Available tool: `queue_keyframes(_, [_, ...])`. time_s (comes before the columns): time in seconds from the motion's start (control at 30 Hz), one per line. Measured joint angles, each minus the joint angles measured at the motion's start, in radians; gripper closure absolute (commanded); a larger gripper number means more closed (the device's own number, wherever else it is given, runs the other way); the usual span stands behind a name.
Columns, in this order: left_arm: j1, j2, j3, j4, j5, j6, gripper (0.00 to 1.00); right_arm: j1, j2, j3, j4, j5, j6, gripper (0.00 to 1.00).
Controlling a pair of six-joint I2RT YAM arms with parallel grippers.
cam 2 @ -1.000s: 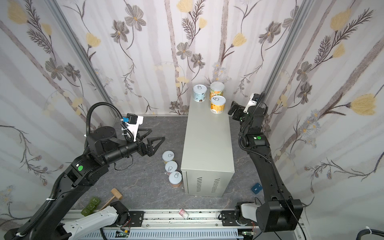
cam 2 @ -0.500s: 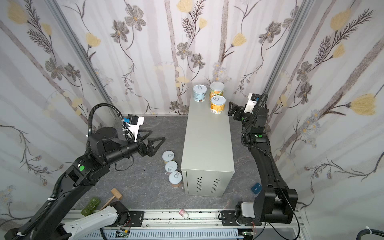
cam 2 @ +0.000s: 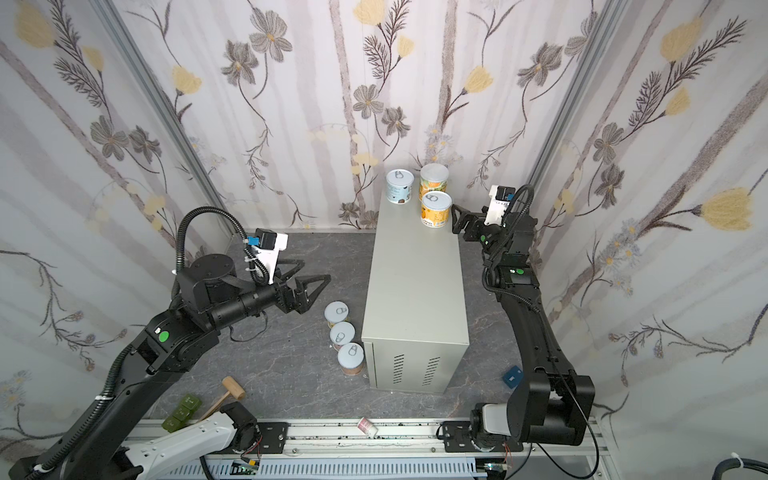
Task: Place and organize the canned foods onto the counter
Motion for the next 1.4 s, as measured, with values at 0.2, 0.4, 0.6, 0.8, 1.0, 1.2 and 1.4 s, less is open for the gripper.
queue_keyframes(0.2, [0.000, -0.002, -0.001, 0.000, 0.000, 0.000, 0.00, 0.001, 0.000, 0.000, 0.000, -0.008, -0.001, 0.00])
queue_keyframes(0.4, [0.000, -0.002, -0.001, 0.000, 0.000, 0.000, 0.00, 0.002, 0.000, 0.000, 0.000, -0.011, -0.003, 0.00])
queue_keyframes(0.6, [0.000, -0.002, -0.001, 0.000, 0.000, 0.000, 0.00, 0.002, -0.003, -0.001, 0.000, -0.007, -0.010, 0.00])
queue_keyframes(0.8, [0.000, -0.003, -0.001, 0.000, 0.000, 0.000, 0.00, 0.003, -0.003, 0.005, -0.006, 0.000, -0.019, 0.00])
queue_keyframes(1.0, [0.000, 0.004, 0.000, 0.000, 0.000, 0.000, 0.00, 0.016, -0.003, 0.011, -0.010, 0.004, -0.032, 0.00])
queue_keyframes(1.2, [0.000, 0.021, 0.018, 0.000, 0.001, 0.000, 0.00, 0.016, -0.005, 0.011, -0.014, 0.025, -0.044, 0.00])
queue_keyframes(1.4, [0.000, 0.029, 0.022, 0.000, 0.008, 0.000, 0.00, 0.012, -0.011, 0.011, -0.021, 0.039, -0.052, 0.00])
